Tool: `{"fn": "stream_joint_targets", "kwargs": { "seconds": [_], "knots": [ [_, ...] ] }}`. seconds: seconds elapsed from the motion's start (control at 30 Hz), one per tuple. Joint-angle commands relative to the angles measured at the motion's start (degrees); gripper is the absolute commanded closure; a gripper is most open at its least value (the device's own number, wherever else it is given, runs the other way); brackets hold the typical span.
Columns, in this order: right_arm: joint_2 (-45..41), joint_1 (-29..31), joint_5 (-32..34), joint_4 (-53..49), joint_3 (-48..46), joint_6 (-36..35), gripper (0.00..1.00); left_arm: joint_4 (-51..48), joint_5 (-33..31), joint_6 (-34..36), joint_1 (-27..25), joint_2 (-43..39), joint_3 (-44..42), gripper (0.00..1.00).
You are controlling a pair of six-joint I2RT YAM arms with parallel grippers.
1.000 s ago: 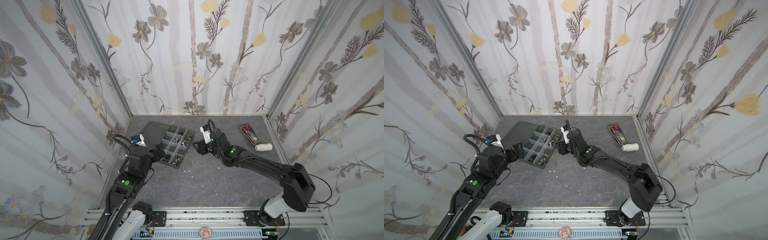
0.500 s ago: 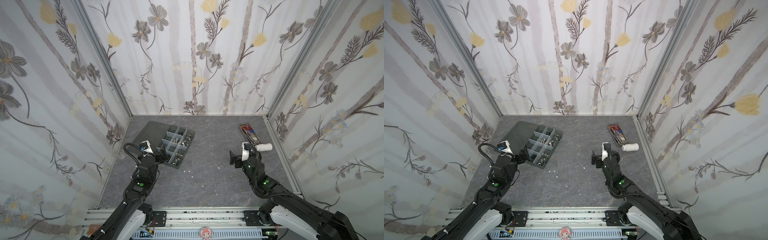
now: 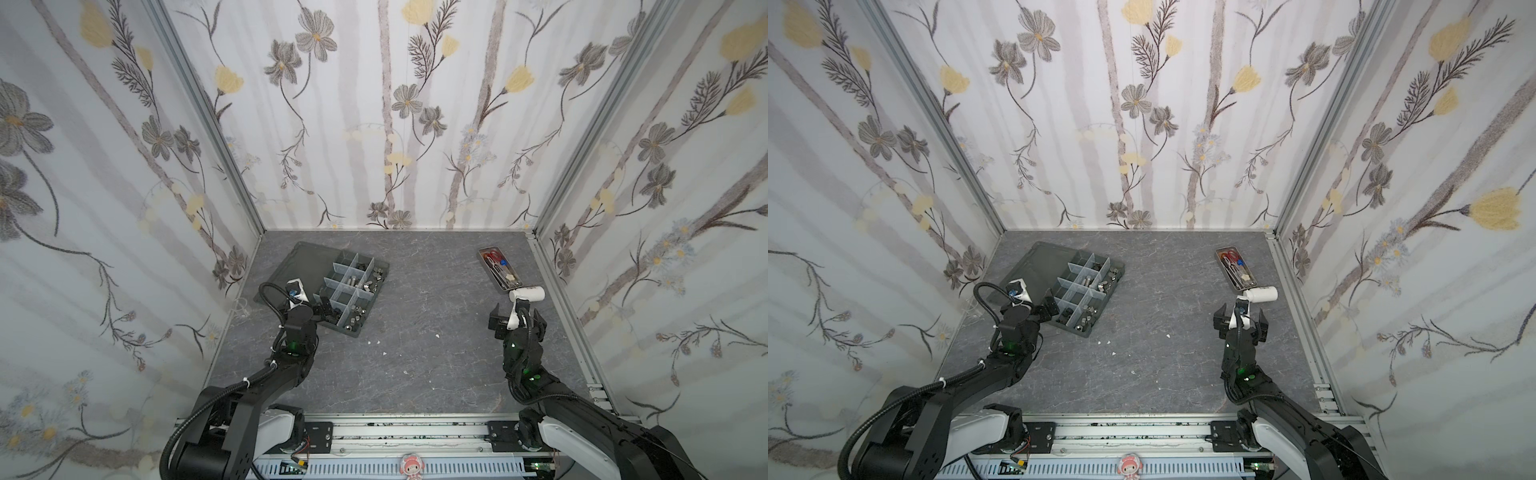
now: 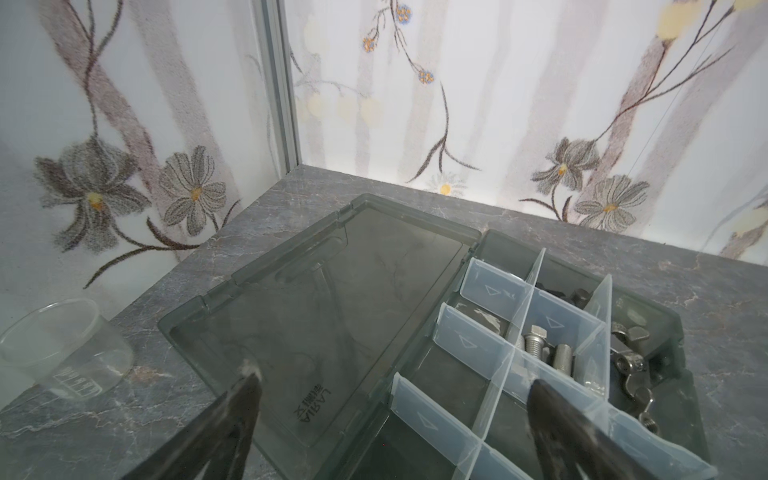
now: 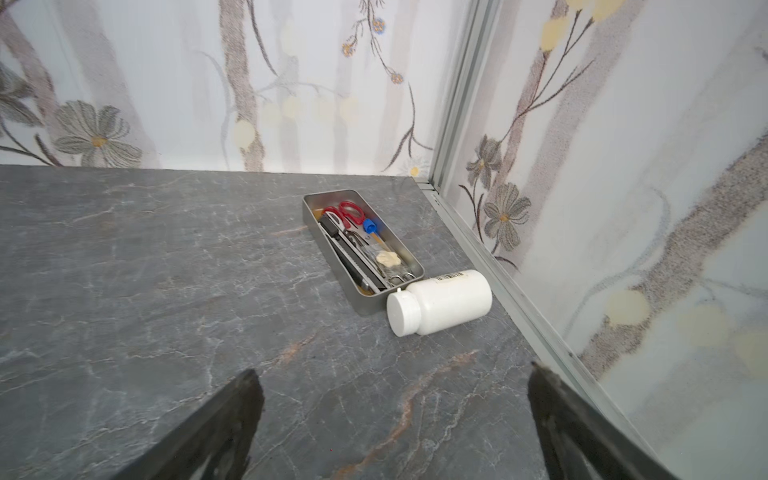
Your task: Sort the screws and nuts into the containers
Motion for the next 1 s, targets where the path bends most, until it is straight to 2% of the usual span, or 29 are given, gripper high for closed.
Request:
{"fn": "stream_joint_targets", "kwargs": {
  "seconds": [0.0,0.07,0.17,0.23,0.3,0.53,0.6,0.73,0.9,0.97],
  "knots": [
    [2.3,-2.0,-1.8,11.2,-1.6,-1.7,0.00,9.1,1.4,1.8,1.4,3.8,-0.2,0.00],
    [3.4,-4.0,-4.7,15.4,-2.9,0.9,0.00,13.0,3.1,1.1,2.8,6.1,0.0,0.00],
    [4.8,-5.4,-7.9,16.8,-3.3,2.9,0.00,13.0,6.5,2.3,3.9,10.2,1.5,0.00],
    [6.8,-5.9,-7.8,17.8,-3.2,2.5,0.00,14.9,5.4,4.3,4.1,12.1,1.7,0.00],
    [8.8,-7.0,-7.9,18.2,-2.8,2.3,0.00,21.6,5.6,7.4,4.2,13.9,0.5,0.00],
    [16.6,-9.4,-9.4,23.1,0.1,3.0,0.01,34.3,5.9,4.2,7.2,21.8,-2.7,0.00],
    [19.4,-9.6,-9.3,26.1,0.9,2.8,0.00,33.2,6.0,4.0,7.2,21.5,-2.6,0.00],
    [23.1,-9.3,-12.3,33.2,0.5,-1.5,0.00,38.8,4.4,4.2,6.8,22.0,-4.9,0.00],
    [31.8,-9.6,-11.5,61.8,-9.6,-2.0,0.00,49.0,1.8,3.3,6.7,22.6,-10.1,0.00],
    [32.3,-8.6,-13.3,63.7,-11.1,-3.4,0.00,51.7,2.2,3.6,6.7,23.2,-11.0,0.00]
  ]
}}
